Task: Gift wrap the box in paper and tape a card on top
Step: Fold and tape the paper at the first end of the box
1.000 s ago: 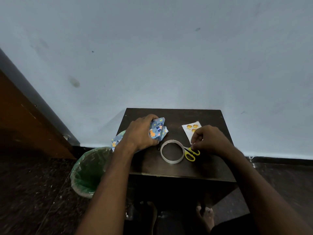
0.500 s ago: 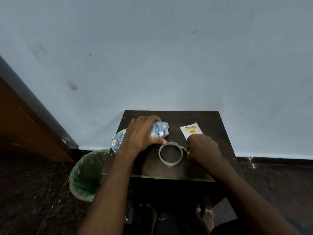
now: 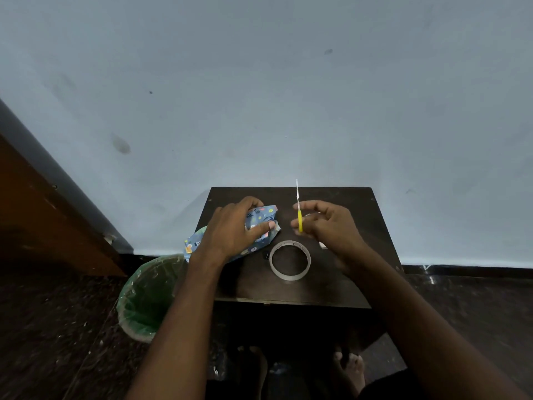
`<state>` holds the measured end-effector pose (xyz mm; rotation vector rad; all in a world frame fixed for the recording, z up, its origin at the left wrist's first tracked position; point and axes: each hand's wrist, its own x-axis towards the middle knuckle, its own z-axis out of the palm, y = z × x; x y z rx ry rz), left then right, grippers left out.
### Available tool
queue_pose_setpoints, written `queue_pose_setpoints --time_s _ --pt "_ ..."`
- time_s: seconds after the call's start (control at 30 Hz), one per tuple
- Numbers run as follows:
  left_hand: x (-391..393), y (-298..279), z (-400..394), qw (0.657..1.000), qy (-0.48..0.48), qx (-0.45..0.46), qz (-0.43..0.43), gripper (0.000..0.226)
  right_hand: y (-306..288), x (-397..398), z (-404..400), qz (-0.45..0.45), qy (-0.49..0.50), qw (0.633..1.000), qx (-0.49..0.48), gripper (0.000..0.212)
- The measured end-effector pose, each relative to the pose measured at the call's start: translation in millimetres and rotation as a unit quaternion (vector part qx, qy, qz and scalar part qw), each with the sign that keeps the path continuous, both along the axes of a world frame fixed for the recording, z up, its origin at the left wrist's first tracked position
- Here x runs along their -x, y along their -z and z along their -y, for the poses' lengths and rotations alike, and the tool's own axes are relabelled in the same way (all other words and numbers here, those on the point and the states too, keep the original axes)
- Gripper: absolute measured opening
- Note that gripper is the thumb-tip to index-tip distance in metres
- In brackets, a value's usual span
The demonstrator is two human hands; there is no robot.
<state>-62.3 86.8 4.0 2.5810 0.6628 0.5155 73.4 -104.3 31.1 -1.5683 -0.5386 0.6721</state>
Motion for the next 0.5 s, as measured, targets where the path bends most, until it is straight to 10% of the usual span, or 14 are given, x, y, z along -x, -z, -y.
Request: queue_pose_setpoints --time_s 0.23,0.5 --pt "1 -4 4 0.992 -0.007 0.000 -0.125 0.100 12 -1 -25 -0.139 0.058 0.988 -0.046 0.016" --pt "-7 -9 4 0.998 0.001 -0.056 0.004 0.093 19 6 -39 -0.177 0.072 0.979 -0.077 0.021"
